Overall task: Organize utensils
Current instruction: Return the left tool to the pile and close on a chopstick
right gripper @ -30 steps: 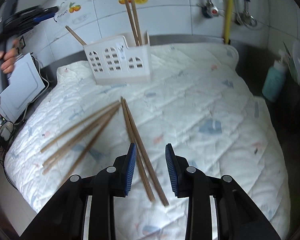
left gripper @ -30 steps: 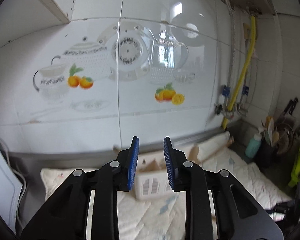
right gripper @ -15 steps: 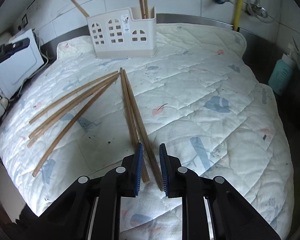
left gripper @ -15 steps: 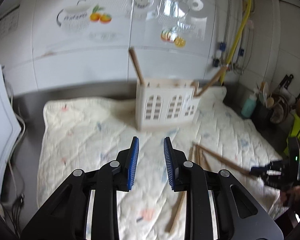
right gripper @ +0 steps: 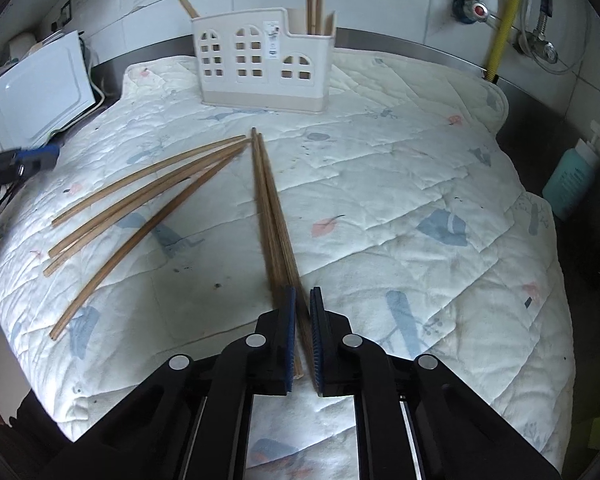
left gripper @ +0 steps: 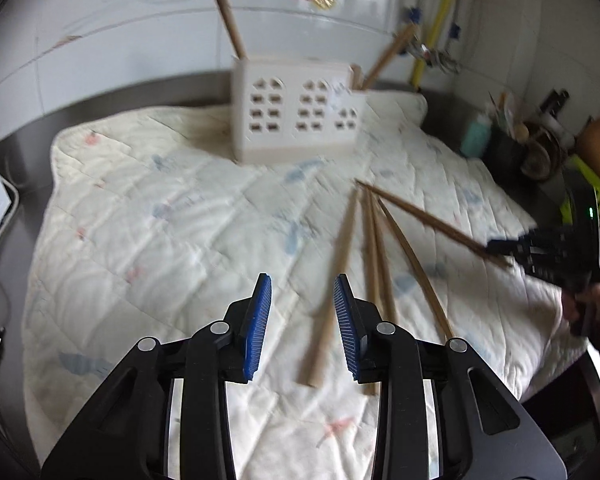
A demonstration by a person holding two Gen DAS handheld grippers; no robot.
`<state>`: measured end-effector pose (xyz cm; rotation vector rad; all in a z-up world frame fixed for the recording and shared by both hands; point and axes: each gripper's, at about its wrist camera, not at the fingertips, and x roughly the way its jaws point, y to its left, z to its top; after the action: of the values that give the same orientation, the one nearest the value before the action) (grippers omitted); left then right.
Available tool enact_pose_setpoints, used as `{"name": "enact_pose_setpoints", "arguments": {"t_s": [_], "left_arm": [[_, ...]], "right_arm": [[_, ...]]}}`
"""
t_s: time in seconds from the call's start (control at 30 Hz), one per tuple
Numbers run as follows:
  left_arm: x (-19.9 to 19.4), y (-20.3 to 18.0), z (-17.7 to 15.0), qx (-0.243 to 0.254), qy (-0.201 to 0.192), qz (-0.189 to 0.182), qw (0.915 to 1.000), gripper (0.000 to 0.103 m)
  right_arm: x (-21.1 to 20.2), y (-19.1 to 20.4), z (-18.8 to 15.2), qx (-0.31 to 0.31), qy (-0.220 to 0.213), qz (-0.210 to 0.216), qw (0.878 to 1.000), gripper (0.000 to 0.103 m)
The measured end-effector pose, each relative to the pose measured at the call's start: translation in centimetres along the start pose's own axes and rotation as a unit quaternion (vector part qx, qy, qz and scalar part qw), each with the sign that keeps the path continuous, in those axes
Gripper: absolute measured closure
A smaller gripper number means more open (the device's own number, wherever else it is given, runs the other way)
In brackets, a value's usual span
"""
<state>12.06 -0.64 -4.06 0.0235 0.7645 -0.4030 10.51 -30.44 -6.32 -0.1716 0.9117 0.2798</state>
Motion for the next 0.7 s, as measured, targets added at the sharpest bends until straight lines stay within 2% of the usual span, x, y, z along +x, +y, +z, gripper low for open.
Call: {"name": "enact_pose_setpoints", "arguments": {"t_s": [0.17,0.37,0.43,0.57,0.7], "left_arm": [[1.7,-1.3,-0.9,0.021,0.027,-0.015,0.9993,0.070],[3.9,-1.9,-1.2,0.030,0.051,-0.013,0.9981,0.071],[4.4,-2.1,-1.3,0.034,0.057,-0.015,0.9977,0.074],[5.4,-2.1,-1.4,0.030,0.066,-0.003,0.9973,0.076],[5.4,-2.3,-1.4,0.035,0.065,0.011,0.9972,0.082]], "right_arm": [[0.0,0.1,-0.1,-0.009,0.001,0.001,1.000,0.096],[0.2,0.1,-0.3,-0.015,0.006,-0.003,1.000,0.094],[0.4,0.0,-0.4,-0.012,0.006,-0.002,1.000,0.093],[0.3,0.1,-0.5,-0.012,0.002,-0.004,1.000,0.093],[0.2,0.1,-0.5,-0.005,-0.003,-0.002,1.000,0.093]]}}
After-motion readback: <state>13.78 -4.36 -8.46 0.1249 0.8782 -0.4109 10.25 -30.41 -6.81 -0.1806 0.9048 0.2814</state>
